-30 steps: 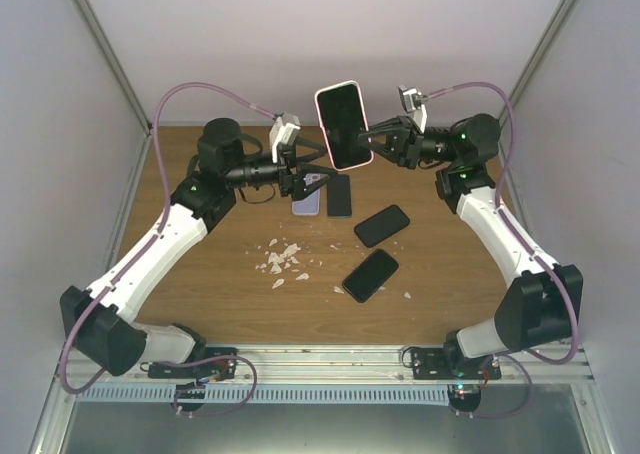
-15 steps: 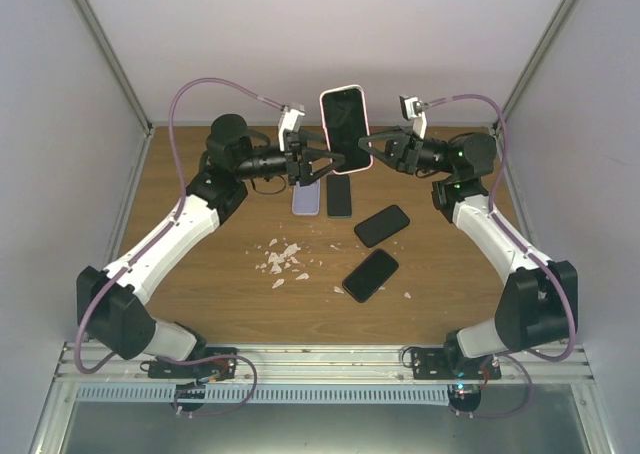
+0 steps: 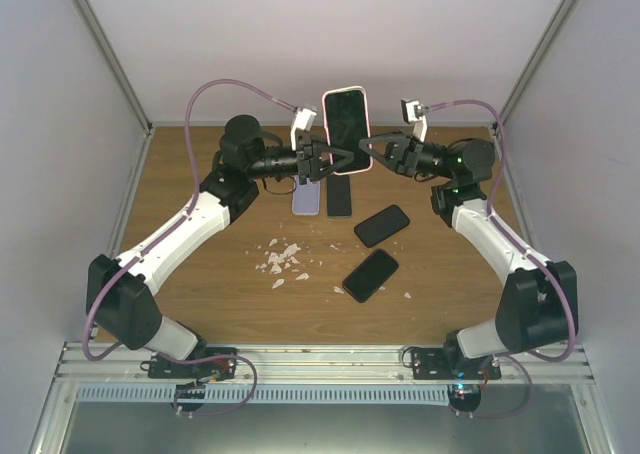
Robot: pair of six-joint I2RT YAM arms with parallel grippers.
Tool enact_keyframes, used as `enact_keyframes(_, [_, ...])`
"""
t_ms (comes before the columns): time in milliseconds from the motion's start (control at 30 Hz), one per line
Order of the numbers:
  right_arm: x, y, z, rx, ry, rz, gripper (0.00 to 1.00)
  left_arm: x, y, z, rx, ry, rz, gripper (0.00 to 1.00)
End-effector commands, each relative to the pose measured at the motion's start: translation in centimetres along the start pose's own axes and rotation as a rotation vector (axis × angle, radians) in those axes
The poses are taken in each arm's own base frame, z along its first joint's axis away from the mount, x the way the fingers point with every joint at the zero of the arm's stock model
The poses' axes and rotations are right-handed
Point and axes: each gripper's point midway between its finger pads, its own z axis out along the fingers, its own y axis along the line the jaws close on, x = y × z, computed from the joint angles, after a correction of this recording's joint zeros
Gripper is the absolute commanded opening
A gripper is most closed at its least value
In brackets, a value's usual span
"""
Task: Take the phone out of the phone case
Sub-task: Remove the phone case from the phone.
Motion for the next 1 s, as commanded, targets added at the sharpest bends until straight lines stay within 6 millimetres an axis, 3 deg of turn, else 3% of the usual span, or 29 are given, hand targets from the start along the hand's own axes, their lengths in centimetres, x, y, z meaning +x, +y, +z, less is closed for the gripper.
enact_keyframes(0, [-1.4, 2.5, -0.3, -0.029, -0.057, -0.1, 0.01, -1.9, -2.8, -0.3, 0.069, -0.045, 0.113, 0.19])
enact_keyframes(133, [-1.1, 2.5, -0.2, -0.029, -0.044, -0.117, 0.03, -1.7, -2.9, -0.6, 0.069, -0.027, 0.147, 0.0])
enact_keyframes(300, [-0.2, 1.7, -0.4, 0.012, 0.025, -0.136, 0.28, -0.7, -2.7, -1.8, 0.067, 0.029, 0.207, 0.0])
enact_keyframes(367, [0.3, 1.0, -0.4, 0.045, 0.073, -0.142, 0.33, 0.2, -2.8, -2.3, 0.066, 0.067, 0.235, 0.0])
enact_keyframes(600, [1.4, 0.7, -0.6, 0.101, 0.183, -0.245, 0.37, 4.4, -3.5, -4.2, 0.086, 0.174, 0.309, 0.0])
enact_keyframes(833, [2.4, 1.7, -0.9, 0.064, 0.227, -0.282, 0.4, 7.9, -3.2, -5.5, 0.085, 0.224, 0.297, 0.0])
enact_keyframes(967, [3.6, 2.1, -1.3, 0.046, 0.261, -0.295, 0.5, 9.5, -2.7, -6.1, 0.077, 0.245, 0.29, 0.0])
